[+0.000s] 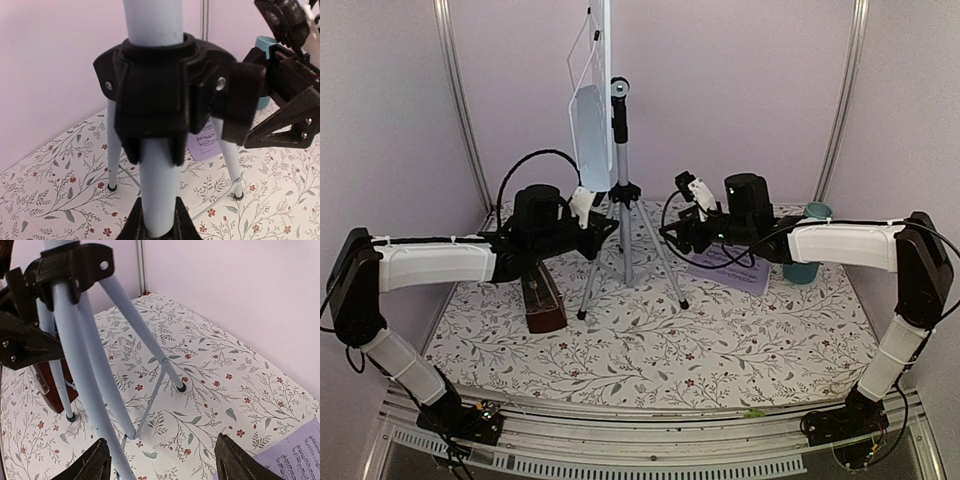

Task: Set up the instrument practice props
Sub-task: Adjust the music stand at the center of the board.

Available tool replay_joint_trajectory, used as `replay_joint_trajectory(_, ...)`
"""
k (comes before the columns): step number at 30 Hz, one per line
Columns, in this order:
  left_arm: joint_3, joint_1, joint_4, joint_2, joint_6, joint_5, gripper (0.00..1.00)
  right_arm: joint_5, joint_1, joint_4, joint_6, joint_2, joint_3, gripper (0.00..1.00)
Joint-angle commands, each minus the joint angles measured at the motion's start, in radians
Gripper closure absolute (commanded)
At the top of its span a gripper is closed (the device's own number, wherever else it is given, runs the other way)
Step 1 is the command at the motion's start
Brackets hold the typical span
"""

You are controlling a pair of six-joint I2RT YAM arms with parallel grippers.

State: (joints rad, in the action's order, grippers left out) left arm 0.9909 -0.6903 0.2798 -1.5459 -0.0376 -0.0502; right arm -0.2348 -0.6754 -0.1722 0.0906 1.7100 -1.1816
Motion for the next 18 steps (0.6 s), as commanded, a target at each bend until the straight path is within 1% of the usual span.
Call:
replay_joint_trajectory(1, -0.013, -0.021, 0.109, 0.043, 0.04, 0.213, 1.0, 0.104, 0.01, -0.029, -0.066, 0.058, -0.069, 0.26)
replay_joint_trajectory(6, 0.001, -0.068, 0.103, 0.027, 0.131, 0.372, 1.0, 0.111, 0.01, -0.037, -0.084, 0.111, -0.109, 0.25)
replay_joint_trajectory(12, 0.072, -0.132, 0.016, -0.028, 0.193, 0.554, 1.0, 0.129, 0.01, -0.041, -0.128, 0.103, -0.106, 0.24)
replay_joint_trajectory(18, 0.112, -0.157, -0.037, -0.071, 0.286, 0.658, 1.0, 0.099, 0.01, -0.036, -0.153, 0.063, -0.093, 0.23)
